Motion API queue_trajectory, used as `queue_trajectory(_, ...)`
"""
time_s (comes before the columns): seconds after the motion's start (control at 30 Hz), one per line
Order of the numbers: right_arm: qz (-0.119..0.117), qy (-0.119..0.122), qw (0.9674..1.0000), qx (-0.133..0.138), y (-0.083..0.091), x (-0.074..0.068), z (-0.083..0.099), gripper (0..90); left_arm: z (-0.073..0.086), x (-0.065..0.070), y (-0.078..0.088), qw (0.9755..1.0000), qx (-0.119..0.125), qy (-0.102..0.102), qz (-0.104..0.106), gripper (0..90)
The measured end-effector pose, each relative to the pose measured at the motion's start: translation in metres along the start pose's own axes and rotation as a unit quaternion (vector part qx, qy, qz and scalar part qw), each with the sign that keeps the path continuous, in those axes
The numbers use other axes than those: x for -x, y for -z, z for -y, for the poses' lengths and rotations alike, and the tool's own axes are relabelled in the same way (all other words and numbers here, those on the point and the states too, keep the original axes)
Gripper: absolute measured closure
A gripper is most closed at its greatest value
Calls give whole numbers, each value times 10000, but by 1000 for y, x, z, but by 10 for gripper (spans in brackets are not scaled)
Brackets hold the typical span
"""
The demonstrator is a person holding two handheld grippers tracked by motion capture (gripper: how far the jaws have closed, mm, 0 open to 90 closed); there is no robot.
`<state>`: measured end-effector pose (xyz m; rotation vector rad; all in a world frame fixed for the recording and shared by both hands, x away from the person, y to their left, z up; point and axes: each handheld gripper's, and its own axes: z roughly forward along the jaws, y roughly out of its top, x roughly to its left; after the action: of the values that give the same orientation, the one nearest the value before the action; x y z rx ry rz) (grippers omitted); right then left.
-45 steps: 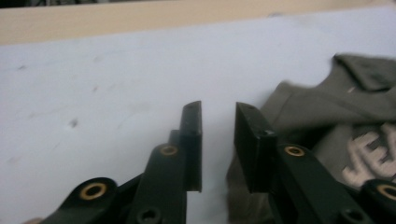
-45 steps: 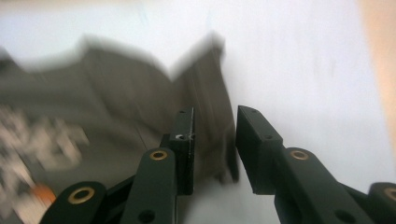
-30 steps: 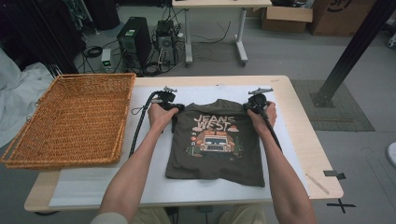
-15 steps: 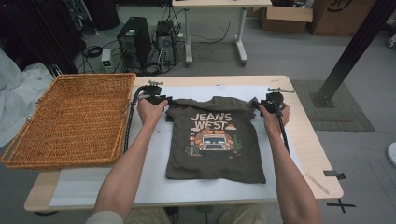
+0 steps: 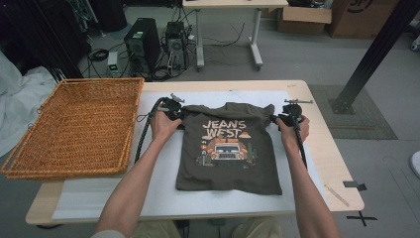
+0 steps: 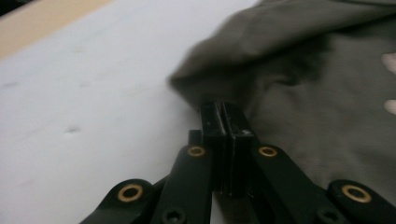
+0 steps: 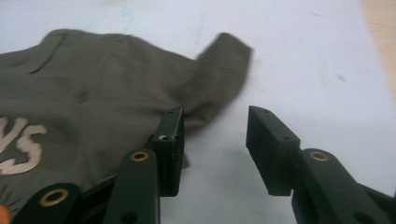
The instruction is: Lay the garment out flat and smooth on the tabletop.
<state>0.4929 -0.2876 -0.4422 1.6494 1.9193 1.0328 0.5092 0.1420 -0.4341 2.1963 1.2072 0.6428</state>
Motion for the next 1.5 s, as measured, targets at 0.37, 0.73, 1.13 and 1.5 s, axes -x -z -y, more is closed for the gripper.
queue_trajectory(0.37, -48, -35, 10000, 4, -5, -9, 2, 602, 1, -28, 16, 9947, 320, 895, -394, 726)
queue_trajectory(0.73, 291, 824, 9956, -328, 1, -27, 4, 900, 4, -21, 24, 9929, 213, 1158, 185, 684)
queue_trajectory(1.13, -355, 393, 9986, 20, 72, -4, 49, 505, 36, 37, 82, 9924, 525, 577, 955, 632)
queue_trajectory(1.5, -489, 1170, 9916, -252, 107, -62, 111, 719, 78, 74, 74, 9933, 313, 460, 1014, 778)
